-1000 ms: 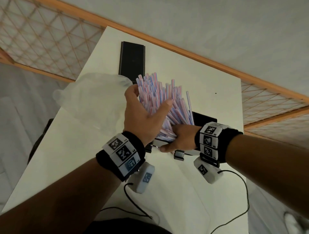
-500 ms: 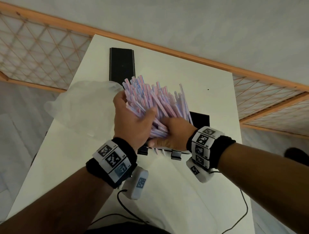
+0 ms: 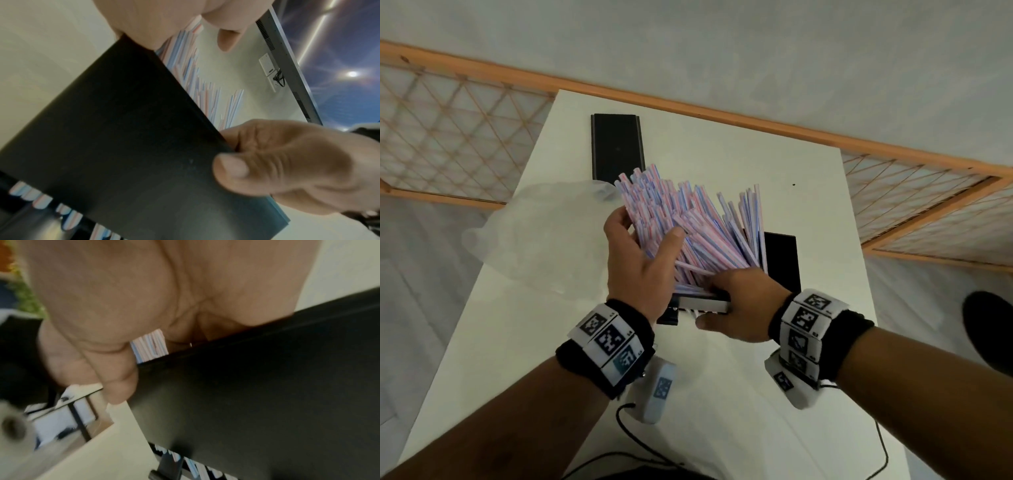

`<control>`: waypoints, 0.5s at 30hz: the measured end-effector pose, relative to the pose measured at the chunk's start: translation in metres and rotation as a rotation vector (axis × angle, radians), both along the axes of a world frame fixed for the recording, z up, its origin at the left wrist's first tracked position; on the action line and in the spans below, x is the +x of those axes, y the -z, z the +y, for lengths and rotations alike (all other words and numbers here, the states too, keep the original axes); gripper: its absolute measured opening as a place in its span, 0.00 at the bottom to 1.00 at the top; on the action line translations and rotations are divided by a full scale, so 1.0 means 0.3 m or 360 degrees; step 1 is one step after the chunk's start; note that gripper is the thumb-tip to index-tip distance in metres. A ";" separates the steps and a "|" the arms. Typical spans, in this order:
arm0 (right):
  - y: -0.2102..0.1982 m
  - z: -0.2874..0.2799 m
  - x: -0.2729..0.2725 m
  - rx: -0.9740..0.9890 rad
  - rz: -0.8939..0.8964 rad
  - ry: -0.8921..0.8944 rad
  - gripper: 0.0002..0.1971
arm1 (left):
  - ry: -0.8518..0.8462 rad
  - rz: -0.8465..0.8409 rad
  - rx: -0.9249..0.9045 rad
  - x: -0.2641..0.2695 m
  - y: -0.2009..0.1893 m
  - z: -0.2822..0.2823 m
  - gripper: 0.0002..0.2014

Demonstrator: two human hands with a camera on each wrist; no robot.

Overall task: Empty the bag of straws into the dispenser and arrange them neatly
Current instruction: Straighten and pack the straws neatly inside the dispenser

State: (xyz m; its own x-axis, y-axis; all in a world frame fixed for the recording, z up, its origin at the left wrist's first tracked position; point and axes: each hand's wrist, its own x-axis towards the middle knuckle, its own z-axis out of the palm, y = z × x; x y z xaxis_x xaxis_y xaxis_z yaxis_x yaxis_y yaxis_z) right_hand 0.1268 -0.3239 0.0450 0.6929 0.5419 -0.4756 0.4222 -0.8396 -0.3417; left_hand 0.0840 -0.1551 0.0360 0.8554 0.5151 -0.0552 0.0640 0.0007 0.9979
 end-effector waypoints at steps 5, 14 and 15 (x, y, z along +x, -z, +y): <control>0.003 0.027 0.023 -0.0322 0.0102 -0.0036 0.28 | 0.0004 -0.0089 -0.0083 -0.002 0.007 0.000 0.32; 0.019 0.062 0.053 -0.0517 0.0333 -0.0049 0.29 | 0.0006 -0.0117 -0.0111 0.005 0.012 0.000 0.32; 0.012 0.068 0.055 -0.0465 0.0377 -0.0019 0.27 | 0.0002 -0.0114 -0.0113 0.005 0.009 0.000 0.33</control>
State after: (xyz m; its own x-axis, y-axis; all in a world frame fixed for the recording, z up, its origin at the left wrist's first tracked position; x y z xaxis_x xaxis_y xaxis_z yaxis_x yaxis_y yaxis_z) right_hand 0.1434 -0.3035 0.0415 0.5395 0.3669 -0.7579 0.3704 -0.9117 -0.1777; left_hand 0.0855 -0.1552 0.0331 0.8592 0.5108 -0.0300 -0.0075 0.0713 0.9974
